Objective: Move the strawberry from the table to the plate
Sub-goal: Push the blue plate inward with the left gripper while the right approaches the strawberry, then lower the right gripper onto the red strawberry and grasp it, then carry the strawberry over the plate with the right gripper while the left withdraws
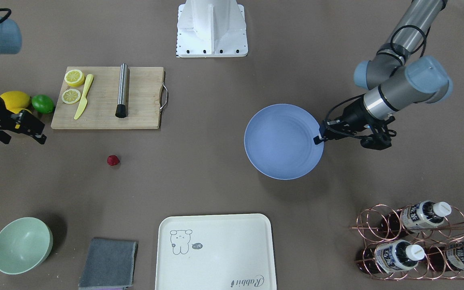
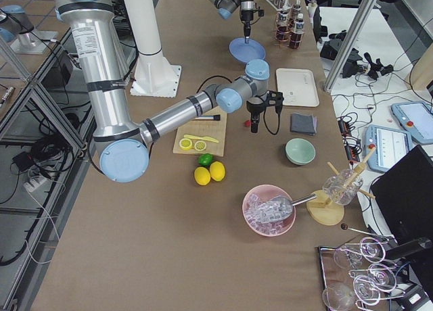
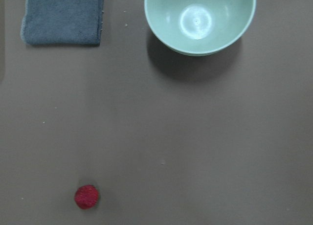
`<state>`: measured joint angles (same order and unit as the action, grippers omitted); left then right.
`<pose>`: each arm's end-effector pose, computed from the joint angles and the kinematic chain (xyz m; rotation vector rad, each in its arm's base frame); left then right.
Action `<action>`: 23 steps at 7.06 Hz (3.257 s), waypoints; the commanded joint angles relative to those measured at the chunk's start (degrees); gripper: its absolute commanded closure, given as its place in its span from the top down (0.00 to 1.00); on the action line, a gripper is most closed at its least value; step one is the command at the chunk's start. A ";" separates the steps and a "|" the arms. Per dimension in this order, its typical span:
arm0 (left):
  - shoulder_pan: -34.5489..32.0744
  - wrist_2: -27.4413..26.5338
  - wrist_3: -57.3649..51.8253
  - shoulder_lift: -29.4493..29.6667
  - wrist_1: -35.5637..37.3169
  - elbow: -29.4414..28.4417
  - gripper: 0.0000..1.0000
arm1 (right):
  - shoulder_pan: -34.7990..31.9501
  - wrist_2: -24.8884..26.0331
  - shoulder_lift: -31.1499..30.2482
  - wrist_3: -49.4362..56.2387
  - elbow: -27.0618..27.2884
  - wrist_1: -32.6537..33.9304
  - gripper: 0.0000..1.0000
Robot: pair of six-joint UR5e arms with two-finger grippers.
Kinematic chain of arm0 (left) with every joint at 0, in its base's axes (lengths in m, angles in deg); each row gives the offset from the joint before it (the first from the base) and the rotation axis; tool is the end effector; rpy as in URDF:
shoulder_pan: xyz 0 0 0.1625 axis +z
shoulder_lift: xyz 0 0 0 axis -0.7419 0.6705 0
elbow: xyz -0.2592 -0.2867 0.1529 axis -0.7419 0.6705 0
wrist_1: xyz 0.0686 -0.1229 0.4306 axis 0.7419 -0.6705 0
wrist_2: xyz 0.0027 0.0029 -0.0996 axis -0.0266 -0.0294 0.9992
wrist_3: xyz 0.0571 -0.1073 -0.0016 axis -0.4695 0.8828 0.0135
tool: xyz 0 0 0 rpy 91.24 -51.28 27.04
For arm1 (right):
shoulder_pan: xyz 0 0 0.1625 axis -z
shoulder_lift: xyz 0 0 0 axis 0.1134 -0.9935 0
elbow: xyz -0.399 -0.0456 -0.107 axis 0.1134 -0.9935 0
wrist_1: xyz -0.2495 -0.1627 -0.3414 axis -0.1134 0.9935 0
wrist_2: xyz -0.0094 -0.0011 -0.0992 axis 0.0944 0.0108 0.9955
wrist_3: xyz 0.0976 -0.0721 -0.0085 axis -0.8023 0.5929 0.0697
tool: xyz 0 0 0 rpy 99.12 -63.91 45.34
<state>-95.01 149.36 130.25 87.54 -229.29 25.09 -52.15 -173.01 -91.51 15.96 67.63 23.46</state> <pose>0.4174 -0.5317 0.3704 0.0167 1.3004 -0.1523 -0.2678 -0.5595 0.3807 0.0683 -0.8671 0.1338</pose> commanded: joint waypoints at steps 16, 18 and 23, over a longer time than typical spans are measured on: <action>18.64 -26.01 9.25 8.30 14.07 6.34 0.98 | 15.86 9.23 9.44 -11.94 -16.05 -6.59 0.00; 16.11 -26.19 7.95 8.21 14.24 6.35 0.98 | 14.63 8.62 10.57 -11.94 -15.79 -6.33 0.00; 3.82 -21.74 -14.03 -0.56 14.33 8.19 0.98 | 12.59 3.77 16.97 -13.08 -7.20 6.62 0.00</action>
<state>-87.21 124.91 118.50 89.09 -215.11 33.06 -40.72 -169.46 -77.62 3.45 57.57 23.61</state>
